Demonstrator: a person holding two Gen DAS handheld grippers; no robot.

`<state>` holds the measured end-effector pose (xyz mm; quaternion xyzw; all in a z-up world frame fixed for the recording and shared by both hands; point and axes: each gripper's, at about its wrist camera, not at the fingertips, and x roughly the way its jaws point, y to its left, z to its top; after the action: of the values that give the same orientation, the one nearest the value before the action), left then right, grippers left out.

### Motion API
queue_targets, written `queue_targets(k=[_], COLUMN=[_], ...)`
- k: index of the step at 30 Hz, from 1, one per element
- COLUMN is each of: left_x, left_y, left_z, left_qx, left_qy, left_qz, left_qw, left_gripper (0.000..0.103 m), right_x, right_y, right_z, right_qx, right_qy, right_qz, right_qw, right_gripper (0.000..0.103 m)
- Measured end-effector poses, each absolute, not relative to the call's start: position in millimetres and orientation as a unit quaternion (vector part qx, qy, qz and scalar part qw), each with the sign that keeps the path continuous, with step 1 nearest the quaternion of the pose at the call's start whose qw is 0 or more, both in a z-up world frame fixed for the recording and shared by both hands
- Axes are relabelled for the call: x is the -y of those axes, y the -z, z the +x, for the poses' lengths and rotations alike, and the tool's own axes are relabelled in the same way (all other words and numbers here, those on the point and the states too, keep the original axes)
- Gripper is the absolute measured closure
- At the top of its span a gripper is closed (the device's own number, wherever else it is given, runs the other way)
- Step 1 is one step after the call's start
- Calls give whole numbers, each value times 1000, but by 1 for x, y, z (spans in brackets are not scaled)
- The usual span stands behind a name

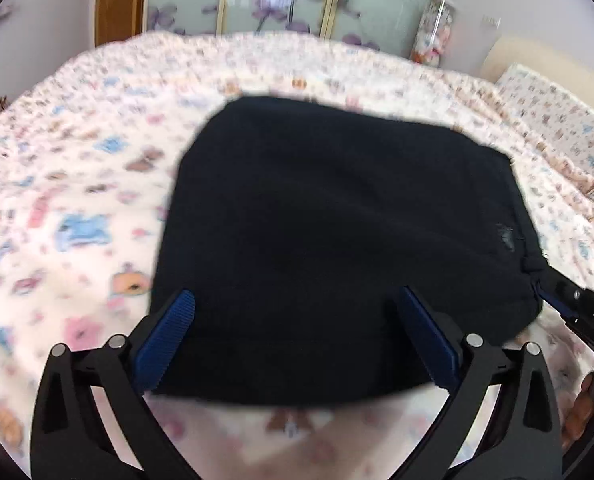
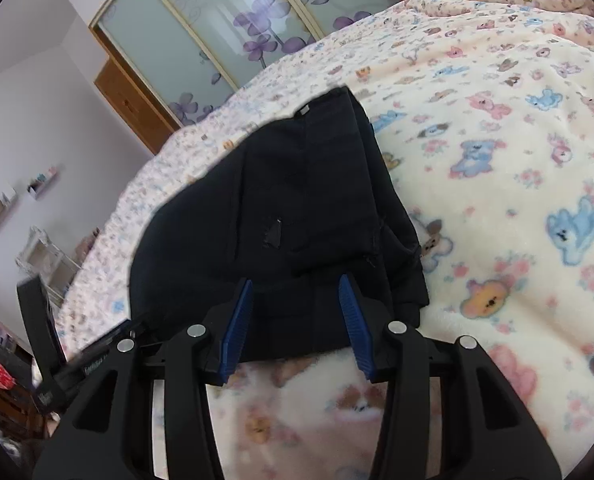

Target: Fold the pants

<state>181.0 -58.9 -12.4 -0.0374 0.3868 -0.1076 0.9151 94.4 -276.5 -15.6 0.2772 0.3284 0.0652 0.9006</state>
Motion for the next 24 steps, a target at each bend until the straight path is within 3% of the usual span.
queue_targets(k=[2, 4, 6, 14, 24], left_x=[52, 46, 40, 19, 25], left_y=[1, -5, -6, -3, -4], left_z=[157, 134, 111, 54, 35], left_qx=[-363, -347, -340, -337, -299], left_qy=[110, 103, 93, 66, 71], left_qz=[-36, -24, -16, -50, 1], left_qw=[925, 932, 936, 938, 952], left_gripper=[2, 2, 2, 2, 2], right_x=[273, 262, 248, 193, 175], right_y=[5, -5, -12, -15, -5], right_z=[75, 55, 35, -17, -29], right_qx=[-306, -289, -275, -238, -234], right_qy=[-58, -59, -56, -3, 29], right_qz=[273, 245, 217, 82, 38], right_qw=[910, 924, 935, 968, 971], right_gripper=[13, 12, 2, 1, 1])
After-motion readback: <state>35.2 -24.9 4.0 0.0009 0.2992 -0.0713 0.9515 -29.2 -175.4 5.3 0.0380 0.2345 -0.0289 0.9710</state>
